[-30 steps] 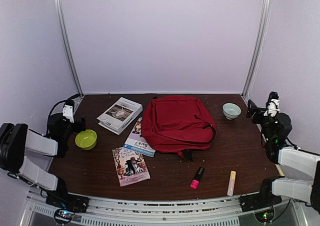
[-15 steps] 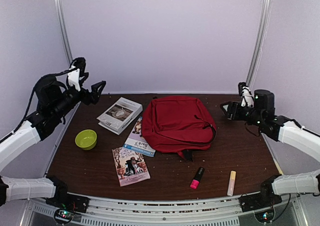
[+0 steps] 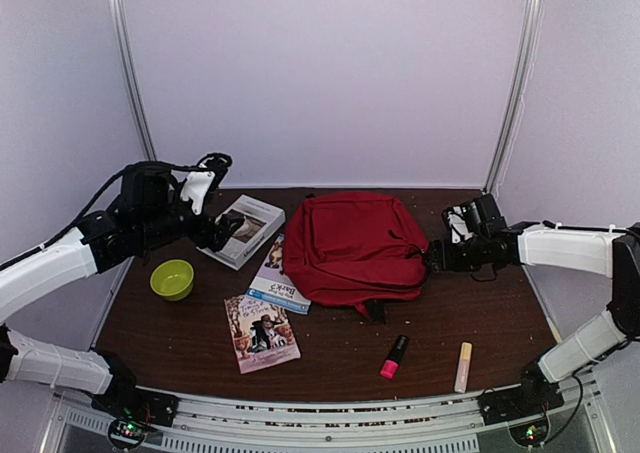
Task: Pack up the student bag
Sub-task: Grab the student bag from the center of the board.
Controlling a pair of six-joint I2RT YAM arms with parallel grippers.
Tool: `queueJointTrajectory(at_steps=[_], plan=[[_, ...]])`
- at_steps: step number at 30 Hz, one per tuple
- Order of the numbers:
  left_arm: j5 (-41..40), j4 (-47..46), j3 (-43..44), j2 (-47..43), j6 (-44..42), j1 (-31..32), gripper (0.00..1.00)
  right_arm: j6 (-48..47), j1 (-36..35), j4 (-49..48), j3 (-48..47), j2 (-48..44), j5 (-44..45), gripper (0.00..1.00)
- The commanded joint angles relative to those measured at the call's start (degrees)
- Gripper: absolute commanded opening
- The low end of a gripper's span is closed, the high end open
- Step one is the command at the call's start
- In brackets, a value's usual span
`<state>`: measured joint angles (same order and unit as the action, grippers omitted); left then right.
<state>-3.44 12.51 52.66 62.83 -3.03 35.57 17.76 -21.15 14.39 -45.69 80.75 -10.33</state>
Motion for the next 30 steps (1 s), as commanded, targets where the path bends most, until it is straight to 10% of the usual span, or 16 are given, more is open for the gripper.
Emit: queueJointTrajectory(at_steps=[1,22,30], plan=[[0.15,-1.04,-0.41,-0.08,0.83,0.06,0.91,-1.55,-0.38,0.82,-1.29,-3.21,1.09,0.83],[-3.0,1.39,0.47,0.13,4.39,0.04,0.95,-4.07,1.8,-0.97,4.05,-18.71,5.73,0.9],[-2.73,1.2,0.42,0.91,7.15,0.04,0.94,0.28,1.56,-5.44,3.81,-7.9,-5.27,0.86]])
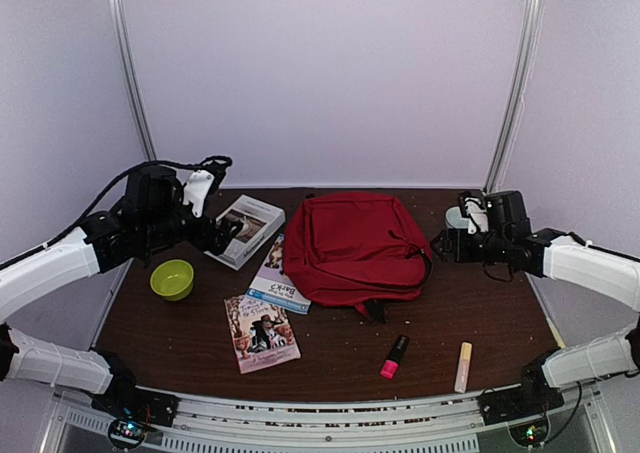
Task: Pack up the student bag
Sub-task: Grab the student bag from the center of the board.
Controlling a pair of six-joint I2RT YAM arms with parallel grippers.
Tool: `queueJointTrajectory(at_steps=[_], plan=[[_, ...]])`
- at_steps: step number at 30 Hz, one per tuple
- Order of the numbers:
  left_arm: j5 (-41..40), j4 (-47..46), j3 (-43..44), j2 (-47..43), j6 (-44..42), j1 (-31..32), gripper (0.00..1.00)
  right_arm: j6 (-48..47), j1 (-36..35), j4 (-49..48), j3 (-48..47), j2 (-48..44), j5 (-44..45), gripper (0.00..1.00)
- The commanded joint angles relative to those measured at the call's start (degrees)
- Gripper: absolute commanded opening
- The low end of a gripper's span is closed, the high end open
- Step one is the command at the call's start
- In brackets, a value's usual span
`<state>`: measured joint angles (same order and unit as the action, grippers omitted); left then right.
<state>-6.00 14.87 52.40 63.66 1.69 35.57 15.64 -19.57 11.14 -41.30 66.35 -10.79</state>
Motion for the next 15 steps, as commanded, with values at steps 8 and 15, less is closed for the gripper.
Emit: queueJointTrajectory(at_steps=[8,15], plan=[[-0.75,-2.08,-2.25,-1.19,2.77,0.06,0.94,3.1,-1.22,-3.3,-7.22,23.14,-11.47,0.83],[0.97,-2.2,-2.74,0.0,2.18,0.04,0.95,2.95,-1.13,-2.9,-11.79,28.19,-16.5,0.37]])
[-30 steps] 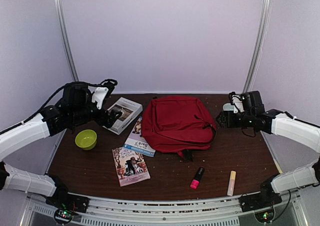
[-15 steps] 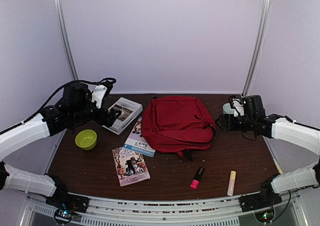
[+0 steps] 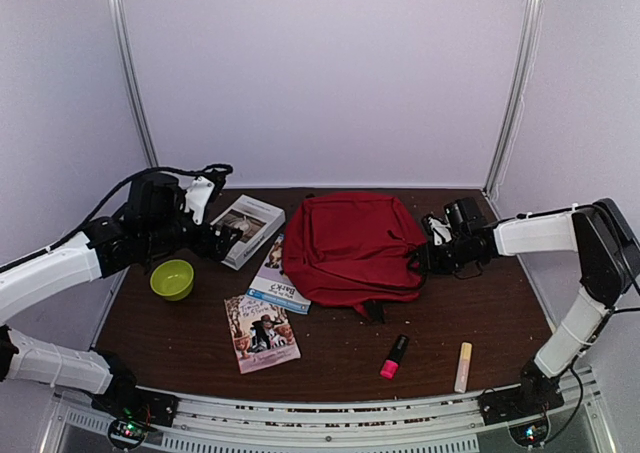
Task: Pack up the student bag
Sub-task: Grab the student bag from the center of the board.
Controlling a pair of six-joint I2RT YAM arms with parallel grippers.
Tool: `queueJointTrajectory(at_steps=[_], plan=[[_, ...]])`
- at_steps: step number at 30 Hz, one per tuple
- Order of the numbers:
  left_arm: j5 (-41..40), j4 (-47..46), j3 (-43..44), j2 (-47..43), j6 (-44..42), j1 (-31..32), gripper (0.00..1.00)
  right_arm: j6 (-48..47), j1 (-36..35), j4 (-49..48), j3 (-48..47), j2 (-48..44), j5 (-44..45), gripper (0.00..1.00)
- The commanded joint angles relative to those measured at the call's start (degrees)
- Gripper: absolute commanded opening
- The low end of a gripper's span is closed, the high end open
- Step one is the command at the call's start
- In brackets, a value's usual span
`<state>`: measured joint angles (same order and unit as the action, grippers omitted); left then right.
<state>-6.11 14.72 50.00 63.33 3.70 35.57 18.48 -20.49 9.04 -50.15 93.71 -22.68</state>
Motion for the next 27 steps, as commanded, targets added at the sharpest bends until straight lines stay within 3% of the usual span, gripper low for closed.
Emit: queueJointTrajectory(at_steps=[1,3,4,11,18,27], plan=[[1.54,-2.11,-0.22,0.39,0.24,0.03,0.95,-0.38,-0.01,0.45,-3.58,0.45,-4.8,0.26],[2.93,-2.22,0.17,0.2,0.25,0.05,0.95,-1.76,0.42,2.84,-5.11,-1.48,-4.58,0.02],[3.55,-2.3,0.37,0.15,0.21,0.03,0.95,-2.58,0.56,4.4,-6.18,-2.77,-4.0,0.0],[7.72,-2.33,3.2,-1.56,-1.48,0.09,0.95,-9.85,0.49,17.4,-20.16,-13.54,-0.28,0.0],[7.44,1.83,6.67,-5.29,-3.1,0.09,0.93,-16.54,-1.11,22.19,-32.33,-19.69,-5.98,0.0],[12.3,7.93,12.42,-7.65,-6.55,0.24,0.89,-36.51,-7.11,33.89,-43.99,-20.21,-9.53,0.0]])
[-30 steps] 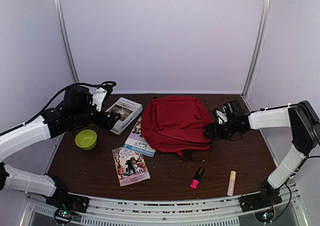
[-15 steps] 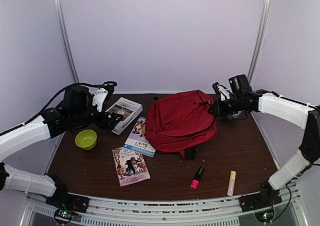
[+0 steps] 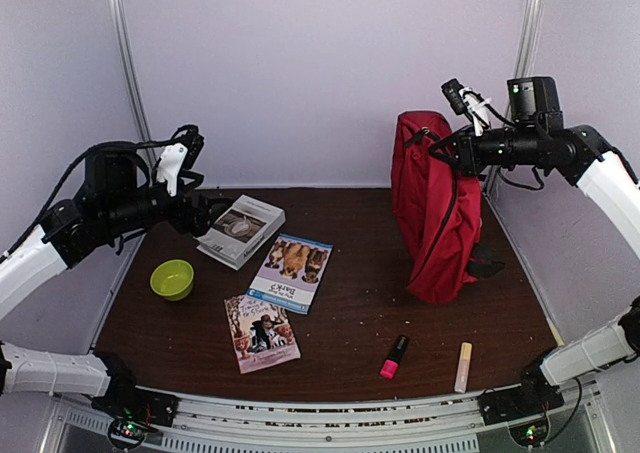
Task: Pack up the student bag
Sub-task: Grab the student bag from the center of the board, then pass from the right arm to the left
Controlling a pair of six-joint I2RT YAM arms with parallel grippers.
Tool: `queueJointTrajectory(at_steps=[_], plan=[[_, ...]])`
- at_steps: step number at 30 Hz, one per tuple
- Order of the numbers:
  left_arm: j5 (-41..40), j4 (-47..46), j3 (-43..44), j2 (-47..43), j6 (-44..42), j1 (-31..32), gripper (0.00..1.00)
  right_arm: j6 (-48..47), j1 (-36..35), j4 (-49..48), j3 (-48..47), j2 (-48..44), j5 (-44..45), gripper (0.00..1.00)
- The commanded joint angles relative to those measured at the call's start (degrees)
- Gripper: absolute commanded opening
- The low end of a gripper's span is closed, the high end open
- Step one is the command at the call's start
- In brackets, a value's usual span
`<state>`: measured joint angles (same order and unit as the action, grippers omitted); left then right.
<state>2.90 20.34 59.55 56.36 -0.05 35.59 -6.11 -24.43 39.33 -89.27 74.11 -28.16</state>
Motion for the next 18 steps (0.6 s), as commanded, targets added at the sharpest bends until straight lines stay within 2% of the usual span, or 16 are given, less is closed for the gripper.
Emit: queueJointTrajectory(at_steps=[1,10,18], plan=[[4.02,2.48,3.37,-0.67,-3.56,0.23,0.89,-13.8,-3.9,4.46,-5.31,-0.48,-4.81,0.0],[9.78,2.78,6.46,2.98,-7.8,0.46,0.89,-23.99,-8.32,6.36,-4.96,0.68,-10.18,0.0],[19.26,1.89,14.23,12.97,-17.37,1.56,0.9,-28.82,-12.4,9.29,-9.77,7.43,-9.33,0.0]])
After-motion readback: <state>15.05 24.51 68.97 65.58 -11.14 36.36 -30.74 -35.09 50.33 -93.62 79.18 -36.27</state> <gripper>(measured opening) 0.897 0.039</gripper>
